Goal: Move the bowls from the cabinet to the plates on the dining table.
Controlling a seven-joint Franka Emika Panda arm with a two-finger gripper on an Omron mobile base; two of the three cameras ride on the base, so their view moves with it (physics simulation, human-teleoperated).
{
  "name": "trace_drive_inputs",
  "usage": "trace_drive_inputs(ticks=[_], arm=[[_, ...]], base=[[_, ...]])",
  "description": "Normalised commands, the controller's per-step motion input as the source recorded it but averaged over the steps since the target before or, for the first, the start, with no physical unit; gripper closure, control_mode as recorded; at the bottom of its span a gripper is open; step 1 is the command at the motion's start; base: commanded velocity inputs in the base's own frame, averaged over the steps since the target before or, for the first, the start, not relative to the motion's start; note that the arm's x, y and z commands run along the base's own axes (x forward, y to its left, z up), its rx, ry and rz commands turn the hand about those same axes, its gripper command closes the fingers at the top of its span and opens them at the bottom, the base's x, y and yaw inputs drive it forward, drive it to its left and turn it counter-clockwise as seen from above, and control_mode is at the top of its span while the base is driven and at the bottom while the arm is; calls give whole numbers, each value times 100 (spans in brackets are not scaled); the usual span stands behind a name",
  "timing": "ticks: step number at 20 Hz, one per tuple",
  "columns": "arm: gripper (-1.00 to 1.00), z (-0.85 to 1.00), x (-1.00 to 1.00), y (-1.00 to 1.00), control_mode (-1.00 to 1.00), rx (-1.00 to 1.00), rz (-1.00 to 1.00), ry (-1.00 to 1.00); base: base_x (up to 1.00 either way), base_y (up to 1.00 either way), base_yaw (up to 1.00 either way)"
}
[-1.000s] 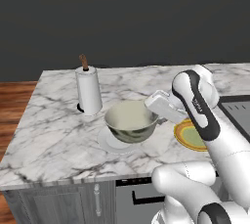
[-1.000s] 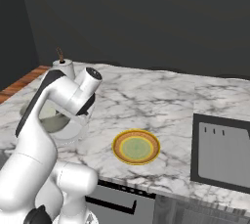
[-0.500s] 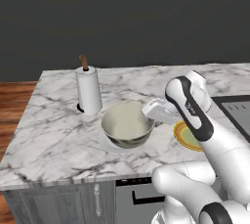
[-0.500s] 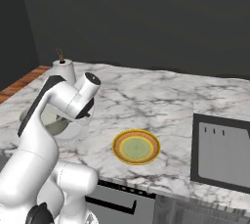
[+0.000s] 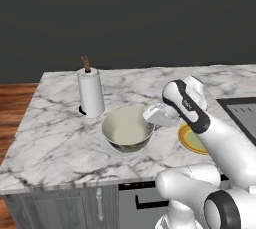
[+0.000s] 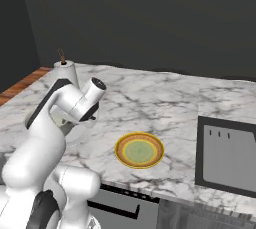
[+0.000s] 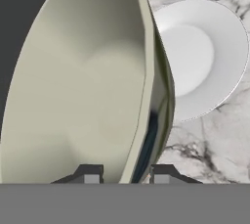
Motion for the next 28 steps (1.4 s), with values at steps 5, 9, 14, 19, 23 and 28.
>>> trace_drive_inputs(ticks=[5,9,14,19,23,28], arm=[[100,-14,37,0,-100,0,8,2],[100,-23,18,0,-100,0,7,0],[100,-28,16,0,-100,0,8,0],[100,-24,18,0,-100,0,8,0],[100,-20,28,0,-100,0,5,0],[100,-16,33,0,-100,0,2,0]], base=[[0,0,0],[0,0,0],[0,0,0],[0,0,0],[0,0,0],[0,0,0]])
